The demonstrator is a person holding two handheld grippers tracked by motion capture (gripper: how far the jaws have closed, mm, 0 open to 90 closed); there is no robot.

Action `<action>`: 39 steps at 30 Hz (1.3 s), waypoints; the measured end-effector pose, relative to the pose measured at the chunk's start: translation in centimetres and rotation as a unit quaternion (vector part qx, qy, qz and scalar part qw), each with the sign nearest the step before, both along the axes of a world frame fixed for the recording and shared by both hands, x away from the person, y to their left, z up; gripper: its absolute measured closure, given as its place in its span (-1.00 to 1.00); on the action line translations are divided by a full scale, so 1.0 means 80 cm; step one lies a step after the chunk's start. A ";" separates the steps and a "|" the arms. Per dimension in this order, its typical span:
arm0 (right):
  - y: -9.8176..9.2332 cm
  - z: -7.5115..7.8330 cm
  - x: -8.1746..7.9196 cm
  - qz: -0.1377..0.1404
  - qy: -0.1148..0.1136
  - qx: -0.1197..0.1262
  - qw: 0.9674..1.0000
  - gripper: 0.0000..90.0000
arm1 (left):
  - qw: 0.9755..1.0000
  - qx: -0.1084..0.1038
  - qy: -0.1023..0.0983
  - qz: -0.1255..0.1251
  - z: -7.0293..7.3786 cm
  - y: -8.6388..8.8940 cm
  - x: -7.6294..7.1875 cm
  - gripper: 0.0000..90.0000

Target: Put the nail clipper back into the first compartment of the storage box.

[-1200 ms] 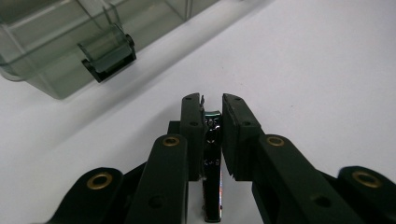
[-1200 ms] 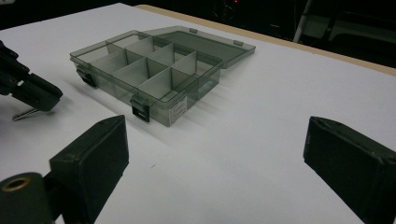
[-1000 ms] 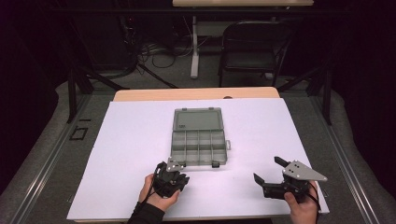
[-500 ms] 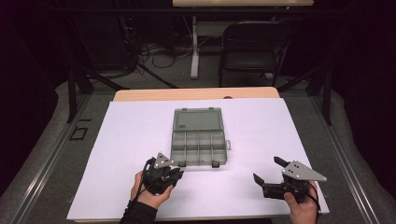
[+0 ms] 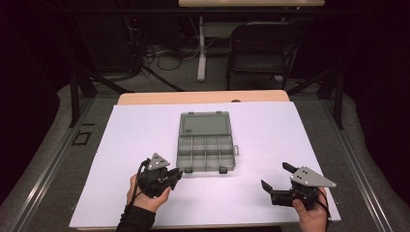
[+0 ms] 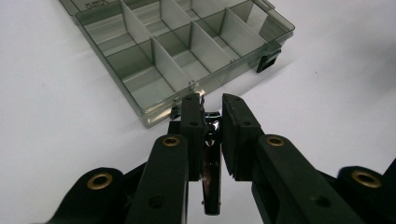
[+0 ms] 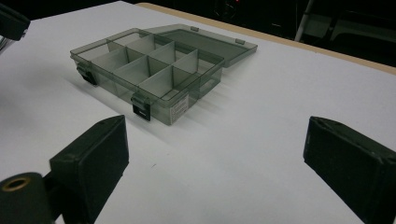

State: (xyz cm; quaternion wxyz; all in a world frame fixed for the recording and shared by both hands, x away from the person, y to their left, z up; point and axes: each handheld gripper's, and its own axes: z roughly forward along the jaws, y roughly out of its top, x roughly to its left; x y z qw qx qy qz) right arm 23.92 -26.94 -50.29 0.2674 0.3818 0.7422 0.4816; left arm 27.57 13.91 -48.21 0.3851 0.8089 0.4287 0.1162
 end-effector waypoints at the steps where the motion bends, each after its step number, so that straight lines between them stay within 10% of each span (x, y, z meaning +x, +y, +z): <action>1: 0.000 0.001 0.000 -0.001 0.000 0.000 1.000 -0.85 | 1.000 -0.002 0.002 0.001 0.002 0.002 0.001 0.77; 39: -0.002 -0.002 0.001 -0.002 0.004 0.000 1.000 -0.85 | 1.000 0.006 -0.014 0.023 0.050 0.003 0.113 0.77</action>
